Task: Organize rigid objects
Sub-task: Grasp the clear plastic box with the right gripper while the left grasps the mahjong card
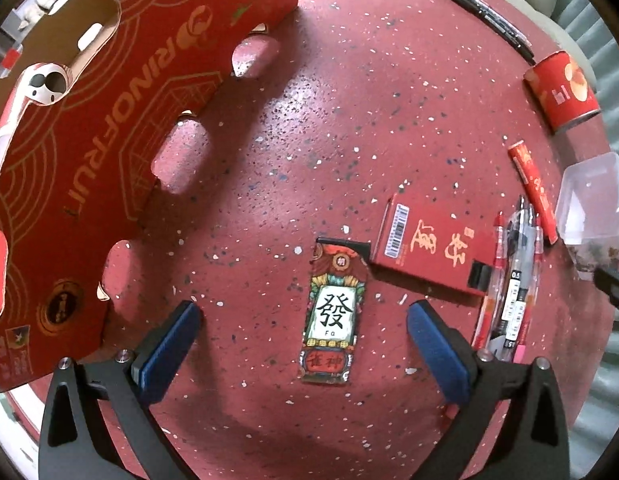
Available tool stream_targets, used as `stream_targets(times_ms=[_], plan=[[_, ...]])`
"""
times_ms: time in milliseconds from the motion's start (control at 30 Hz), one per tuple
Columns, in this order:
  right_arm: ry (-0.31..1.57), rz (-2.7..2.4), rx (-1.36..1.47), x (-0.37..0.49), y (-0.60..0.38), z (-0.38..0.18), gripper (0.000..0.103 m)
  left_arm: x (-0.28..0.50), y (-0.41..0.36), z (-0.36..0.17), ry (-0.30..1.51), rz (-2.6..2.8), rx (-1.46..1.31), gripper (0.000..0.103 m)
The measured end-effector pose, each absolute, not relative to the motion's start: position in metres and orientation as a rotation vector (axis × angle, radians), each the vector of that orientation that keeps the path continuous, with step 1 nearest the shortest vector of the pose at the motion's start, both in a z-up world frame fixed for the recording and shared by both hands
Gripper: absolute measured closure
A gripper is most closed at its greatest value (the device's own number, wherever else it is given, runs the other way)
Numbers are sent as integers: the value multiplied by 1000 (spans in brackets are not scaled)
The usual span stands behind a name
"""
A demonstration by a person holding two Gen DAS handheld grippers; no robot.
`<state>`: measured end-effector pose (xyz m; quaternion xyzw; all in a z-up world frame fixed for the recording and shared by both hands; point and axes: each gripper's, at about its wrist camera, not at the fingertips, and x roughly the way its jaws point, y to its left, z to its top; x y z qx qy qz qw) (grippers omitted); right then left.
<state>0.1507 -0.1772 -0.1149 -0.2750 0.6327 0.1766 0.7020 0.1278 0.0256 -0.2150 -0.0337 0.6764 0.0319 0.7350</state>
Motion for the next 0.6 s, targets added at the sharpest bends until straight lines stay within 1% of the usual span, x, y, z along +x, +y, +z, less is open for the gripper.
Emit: stream_targets(times_ms=[133, 300, 333, 367, 400, 433, 600], plan=[[1449, 425, -628, 161, -167, -131, 1, 129, 19, -220, 1493, 71, -74, 0], [1452, 415, -669, 167, -157, -141, 2, 130, 21, -219, 1482, 70, -74, 0], [1457, 418, -671, 168, -155, -142, 8, 128, 20, -218, 1477, 71, -74, 0], [1460, 411, -679, 170, -146, -145, 18, 128, 21, -218, 1475, 71, -74, 0], [1466, 397, -690, 171, -144, -147, 24, 127, 22, -218, 1475, 71, -74, 0], [1472, 392, -687, 169, -139, -150, 27, 126, 22, -217, 1477, 71, -74, 0], [1513, 369, -642, 172, -138, -160, 31, 126, 21, -220, 1488, 70, -74, 0]])
